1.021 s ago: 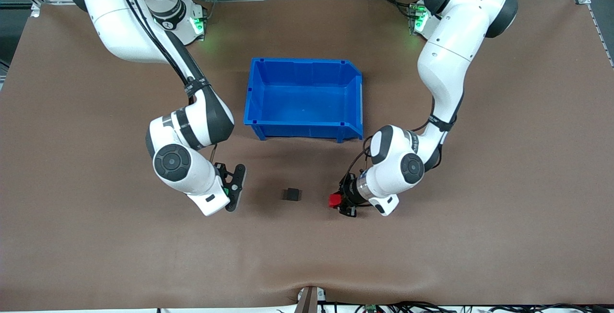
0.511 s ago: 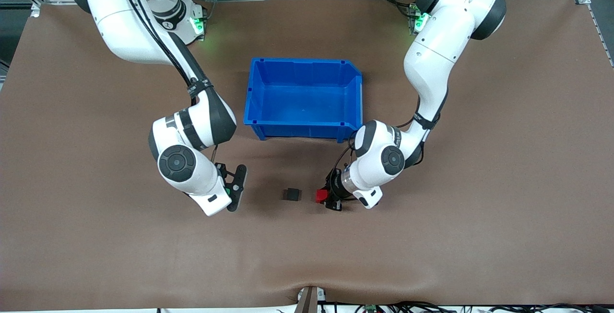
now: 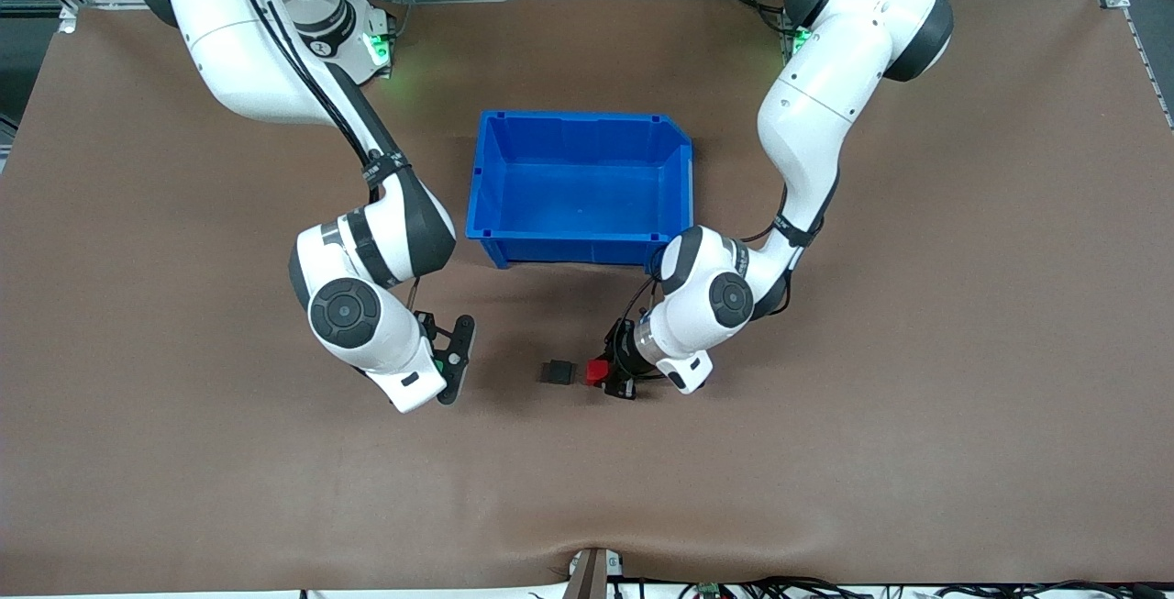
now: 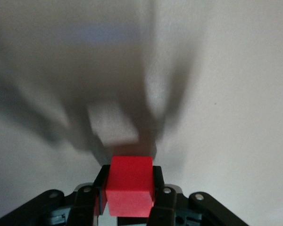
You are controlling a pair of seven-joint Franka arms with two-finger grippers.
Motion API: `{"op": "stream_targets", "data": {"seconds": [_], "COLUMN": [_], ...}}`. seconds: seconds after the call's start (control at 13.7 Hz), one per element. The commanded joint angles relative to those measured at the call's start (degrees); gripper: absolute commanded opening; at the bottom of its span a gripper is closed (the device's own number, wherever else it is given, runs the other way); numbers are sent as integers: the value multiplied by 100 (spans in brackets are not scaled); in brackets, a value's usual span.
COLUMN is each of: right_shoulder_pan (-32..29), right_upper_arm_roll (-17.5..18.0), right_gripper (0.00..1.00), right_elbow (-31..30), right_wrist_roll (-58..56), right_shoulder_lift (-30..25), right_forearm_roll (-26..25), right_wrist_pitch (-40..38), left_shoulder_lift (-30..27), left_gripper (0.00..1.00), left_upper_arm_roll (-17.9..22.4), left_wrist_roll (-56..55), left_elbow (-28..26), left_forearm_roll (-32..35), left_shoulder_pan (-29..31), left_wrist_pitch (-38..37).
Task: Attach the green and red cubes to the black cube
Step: 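Place the red cube against the black cube with the left gripper, then open the left gripper and withdraw while the right gripper carries green over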
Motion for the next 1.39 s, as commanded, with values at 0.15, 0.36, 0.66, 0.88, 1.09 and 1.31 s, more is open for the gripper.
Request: {"op": "stream_targets", "data": {"seconds": [0.15,0.36,0.66,0.88,1.09,1.31], "right_shoulder_pan": [8,-18,8,227,402,447], "right_upper_arm_roll": [-15,-15,-15,-15,-15,-15], "right_gripper": [0,0,0,0,0,0], "right_elbow": [150,123,123,123,158,211], "right_wrist_roll": [95,95,60,121,716,974], "right_shoulder_lift": [86,86,112,208,402,577], "right_forearm_roll": [-93,-84,-58,-66,-84,-93], "right_wrist_pitch": [-66,-57,117,741,1041,1050], "left_shoulder_lift": [243,270,270,243,174,-46], "left_gripper": [0,0,0,54,100,100], "left_upper_arm_roll": [31,23,22,57,66,67], "left_wrist_roll": [-159,-168,-300,-335,-282,-256], "left_elbow": [272,281,273,246,185,176], "left_forearm_roll": [-103,-103,-103,-103,-60,-42], "left_shoulder_pan": [-214,-215,-258,-259,-197,-49], "left_wrist_pitch": [155,225,278,278,191,-151]}}
